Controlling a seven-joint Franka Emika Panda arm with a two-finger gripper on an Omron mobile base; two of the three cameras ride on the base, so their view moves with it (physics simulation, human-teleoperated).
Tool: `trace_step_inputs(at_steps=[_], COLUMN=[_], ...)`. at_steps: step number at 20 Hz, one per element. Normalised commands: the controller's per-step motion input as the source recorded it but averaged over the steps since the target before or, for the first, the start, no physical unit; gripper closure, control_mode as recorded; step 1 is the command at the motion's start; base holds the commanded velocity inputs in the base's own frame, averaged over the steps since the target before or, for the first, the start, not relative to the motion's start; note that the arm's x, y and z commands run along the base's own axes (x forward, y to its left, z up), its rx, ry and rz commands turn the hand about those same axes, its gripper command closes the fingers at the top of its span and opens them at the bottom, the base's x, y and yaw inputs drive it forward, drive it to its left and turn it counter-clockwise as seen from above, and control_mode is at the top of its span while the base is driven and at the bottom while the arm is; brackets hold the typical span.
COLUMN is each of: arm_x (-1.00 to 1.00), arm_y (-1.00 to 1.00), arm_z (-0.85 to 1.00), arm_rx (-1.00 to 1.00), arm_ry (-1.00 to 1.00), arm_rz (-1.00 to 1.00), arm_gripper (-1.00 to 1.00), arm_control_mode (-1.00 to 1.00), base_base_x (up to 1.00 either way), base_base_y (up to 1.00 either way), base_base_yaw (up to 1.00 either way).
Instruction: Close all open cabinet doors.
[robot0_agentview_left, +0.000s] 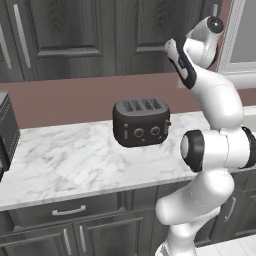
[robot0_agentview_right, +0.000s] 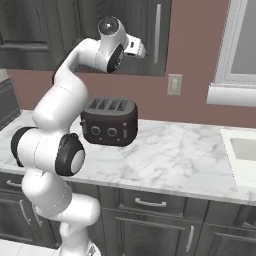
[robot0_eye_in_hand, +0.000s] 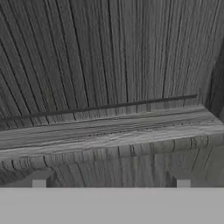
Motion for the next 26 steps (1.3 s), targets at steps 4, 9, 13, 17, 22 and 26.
trace_step_inputs(at_steps=[4, 9, 13, 17, 22, 26], arm_x=[-0.70, -0.96, -1.00, -0.96, -0.80, -0.54], arm_y=[0.00, 0.00, 0.00, 0.04, 0.17, 0.18], arm_z=[-0.04, -0.13, -0.17, -0.28, -0.32, -0.27], arm_rx=[0.00, 0.01, 0.02, 0.00, 0.00, 0.00], arm_ry=[-0.12, -0.11, -0.08, -0.02, 0.01, 0.01], arm_rz=[0.01, 0.00, 0.00, 0.00, 0.00, 0.00], arm_gripper=[-1.00, -1.00, -1.00, -1.00, -1.00, -1.00], arm_control_mode=[-1.00, -1.00, -1.00, -1.00, -1.00, -1.00], base_base_x=[0.00, 0.00, 0.00, 0.00, 0.00, 0.00], base_base_y=[0.00, 0.00, 0.00, 0.00, 0.00, 0.00], base_base_yaw=[0.00, 0.00, 0.00, 0.00, 0.00, 0.00])
